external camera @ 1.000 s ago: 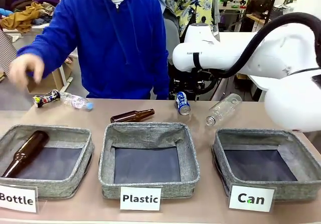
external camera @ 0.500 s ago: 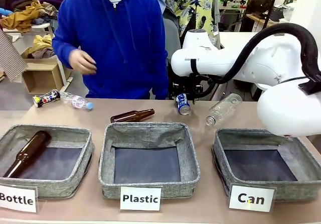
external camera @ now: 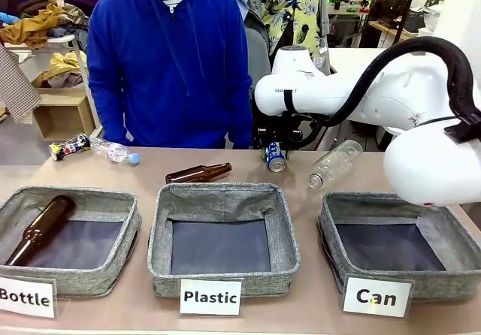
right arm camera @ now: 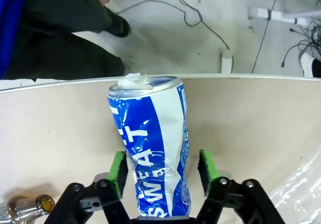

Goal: Sort the can waste into the basket.
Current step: Pick up the can waste from the table and place it in the right Fabric basket.

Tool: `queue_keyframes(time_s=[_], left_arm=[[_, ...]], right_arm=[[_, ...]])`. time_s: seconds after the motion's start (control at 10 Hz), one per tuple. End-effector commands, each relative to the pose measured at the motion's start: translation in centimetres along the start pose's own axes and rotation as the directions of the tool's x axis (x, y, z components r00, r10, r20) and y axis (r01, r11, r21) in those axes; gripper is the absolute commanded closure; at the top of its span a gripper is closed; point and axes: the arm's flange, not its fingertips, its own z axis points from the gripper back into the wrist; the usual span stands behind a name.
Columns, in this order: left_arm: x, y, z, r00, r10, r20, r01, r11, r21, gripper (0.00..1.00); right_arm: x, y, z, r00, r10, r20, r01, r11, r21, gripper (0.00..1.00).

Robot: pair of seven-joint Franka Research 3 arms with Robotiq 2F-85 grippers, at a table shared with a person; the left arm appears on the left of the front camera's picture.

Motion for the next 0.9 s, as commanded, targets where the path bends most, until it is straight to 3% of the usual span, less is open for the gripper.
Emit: queue_keyframes(time_s=[0.0,0.1,0.2,0.4,0.7,0.8], left_arm=[[0.5,0.2,1.9,0.999,0.022,0.033,-0.021,0.999,-0.039,0.0],[0.5,0.2,1.9,0.999,0.022,0.033,-0.021,0.999,-0.039,0.0],[0.5,0.2,1.9,0.999,0.022,0.033,-0.021,0.999,-0.039,0.0],[0.5,0.2,1.9,0.999,0.022,0.033,-0.021,0.999,-0.039,0.0],[0.5,0.2,1.9,0.999,0.022,0.033,-0.021,0.999,-0.039,0.0],[0.5,0.2,1.9,0.999,0.022,0.033,-0.021,0.999,-0.039,0.0]], right_arm=[[1.2,0.7,0.5,1.0,0.003,-0.007,-0.003,0.999,-0.033,1.0],[1.2,0.8,0.5,1.0,0.007,-0.01,-0.007,0.999,-0.035,1.0],[1.4,0.8,0.6,1.0,0.007,-0.011,-0.008,0.999,-0.036,0.82],[0.7,0.7,1.3,1.0,0.026,-0.014,-0.026,0.999,-0.02,1.0],[-4.0,-1.8,8.9,0.985,0.163,-0.063,-0.159,0.985,0.061,1.0],[-7.8,-4.6,13.4,0.934,0.344,-0.097,-0.332,0.936,0.119,1.0]])
